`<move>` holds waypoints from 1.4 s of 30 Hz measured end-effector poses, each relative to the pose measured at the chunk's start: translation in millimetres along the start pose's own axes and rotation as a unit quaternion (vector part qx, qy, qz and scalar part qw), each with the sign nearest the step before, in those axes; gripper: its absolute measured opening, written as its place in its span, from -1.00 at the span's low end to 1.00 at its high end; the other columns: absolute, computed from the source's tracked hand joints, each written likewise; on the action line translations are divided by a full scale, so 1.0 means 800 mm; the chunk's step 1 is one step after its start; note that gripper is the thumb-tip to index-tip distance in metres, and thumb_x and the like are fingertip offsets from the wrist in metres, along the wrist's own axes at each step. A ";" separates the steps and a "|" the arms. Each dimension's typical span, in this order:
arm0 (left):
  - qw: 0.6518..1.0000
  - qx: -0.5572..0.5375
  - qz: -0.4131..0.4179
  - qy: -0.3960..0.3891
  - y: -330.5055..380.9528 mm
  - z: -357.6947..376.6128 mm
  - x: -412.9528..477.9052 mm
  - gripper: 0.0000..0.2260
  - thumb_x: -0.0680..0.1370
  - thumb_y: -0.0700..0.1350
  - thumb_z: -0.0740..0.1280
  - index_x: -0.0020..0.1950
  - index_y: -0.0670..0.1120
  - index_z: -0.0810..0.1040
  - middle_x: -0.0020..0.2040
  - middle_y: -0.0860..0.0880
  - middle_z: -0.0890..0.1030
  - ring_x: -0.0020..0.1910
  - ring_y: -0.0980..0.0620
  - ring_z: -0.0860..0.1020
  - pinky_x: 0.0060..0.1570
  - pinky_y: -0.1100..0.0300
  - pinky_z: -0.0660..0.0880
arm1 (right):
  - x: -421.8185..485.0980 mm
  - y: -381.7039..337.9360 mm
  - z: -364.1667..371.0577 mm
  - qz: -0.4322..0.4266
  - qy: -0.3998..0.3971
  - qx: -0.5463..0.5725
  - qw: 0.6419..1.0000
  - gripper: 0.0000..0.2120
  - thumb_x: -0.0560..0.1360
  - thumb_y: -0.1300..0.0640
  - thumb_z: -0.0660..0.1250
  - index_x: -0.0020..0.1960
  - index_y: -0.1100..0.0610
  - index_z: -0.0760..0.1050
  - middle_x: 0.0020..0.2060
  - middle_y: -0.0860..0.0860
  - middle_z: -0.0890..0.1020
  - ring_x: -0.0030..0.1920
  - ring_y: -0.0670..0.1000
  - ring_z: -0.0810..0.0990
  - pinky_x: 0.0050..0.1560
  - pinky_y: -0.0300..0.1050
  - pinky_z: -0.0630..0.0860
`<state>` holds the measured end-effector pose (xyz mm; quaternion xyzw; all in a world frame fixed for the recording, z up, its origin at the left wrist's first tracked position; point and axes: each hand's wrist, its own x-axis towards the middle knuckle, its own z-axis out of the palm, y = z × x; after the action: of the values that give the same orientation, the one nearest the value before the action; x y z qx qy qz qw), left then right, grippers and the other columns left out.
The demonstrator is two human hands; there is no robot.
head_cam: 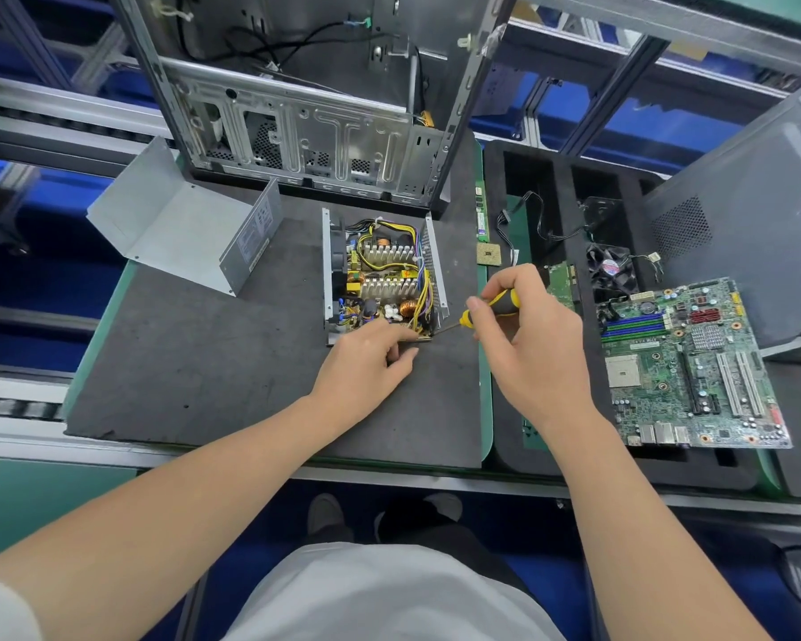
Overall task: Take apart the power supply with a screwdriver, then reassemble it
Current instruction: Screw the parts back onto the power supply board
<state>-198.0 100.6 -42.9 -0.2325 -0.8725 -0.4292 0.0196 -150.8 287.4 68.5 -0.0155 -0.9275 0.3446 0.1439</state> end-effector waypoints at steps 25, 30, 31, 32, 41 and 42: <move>0.991 0.111 0.079 -0.013 0.014 -0.002 0.000 -0.78 0.52 -0.26 0.52 0.17 -0.17 0.73 -0.26 -0.16 0.57 -0.37 -0.22 0.60 -0.44 0.05 0.52 | 0.011 0.001 0.029 -0.075 -0.065 -0.111 0.989 -0.89 0.66 0.17 0.36 0.06 0.17 0.44 -0.21 -0.06 0.51 -0.29 -0.03 0.41 -0.27 -0.16 0.28; 0.991 0.112 0.076 -0.011 0.013 -0.002 0.000 -0.80 0.56 -0.25 0.48 0.18 -0.19 0.72 -0.24 -0.17 0.58 -0.35 -0.23 0.60 -0.42 0.01 0.53 | 0.011 0.001 0.030 -0.067 -0.069 -0.111 0.989 -0.89 0.66 0.16 0.36 0.06 0.17 0.44 -0.23 -0.06 0.51 -0.29 -0.02 0.43 -0.26 -0.14 0.30; 0.991 0.111 0.077 -0.011 0.013 -0.002 0.000 -0.80 0.56 -0.26 0.48 0.17 -0.19 0.72 -0.24 -0.17 0.58 -0.36 -0.23 0.60 -0.42 0.01 0.52 | 0.011 0.000 0.030 -0.065 -0.072 -0.110 0.989 -0.89 0.66 0.16 0.36 0.07 0.16 0.44 -0.22 -0.05 0.52 -0.28 -0.01 0.44 -0.26 -0.13 0.30; 0.991 0.111 0.077 -0.014 0.013 -0.003 0.000 -0.81 0.56 -0.26 0.47 0.17 -0.20 0.72 -0.24 -0.17 0.58 -0.36 -0.23 0.60 -0.42 0.02 0.52 | 0.011 0.000 0.030 -0.064 -0.075 -0.110 0.989 -0.89 0.67 0.15 0.35 0.07 0.16 0.44 -0.21 -0.05 0.53 -0.27 0.00 0.46 -0.26 -0.13 0.31; 0.990 0.114 0.077 -0.025 0.015 -0.006 0.000 -0.78 0.53 -0.29 0.49 0.17 -0.20 0.72 -0.26 -0.17 0.57 -0.38 -0.22 0.59 -0.45 0.03 0.51 | 0.027 -0.014 0.031 -0.071 -0.098 -0.132 0.984 -0.76 0.66 -0.04 0.35 0.03 0.11 0.39 -0.16 -0.02 0.52 -0.23 0.10 0.52 -0.22 0.03 0.46; 0.990 0.117 0.075 -0.025 0.014 -0.005 0.000 -0.78 0.55 -0.28 0.47 0.18 -0.20 0.71 -0.25 -0.17 0.57 -0.37 -0.22 0.59 -0.44 0.02 0.52 | 0.029 -0.014 0.030 -0.067 -0.105 -0.119 0.985 -0.81 0.65 0.00 0.34 0.03 0.08 0.38 -0.14 -0.04 0.50 -0.22 0.08 0.52 -0.20 0.04 0.47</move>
<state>-194.0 103.3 -31.5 -0.3046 -0.8970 -0.3153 0.0570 -178.7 266.2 64.3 0.0665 -0.9708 0.2209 0.0653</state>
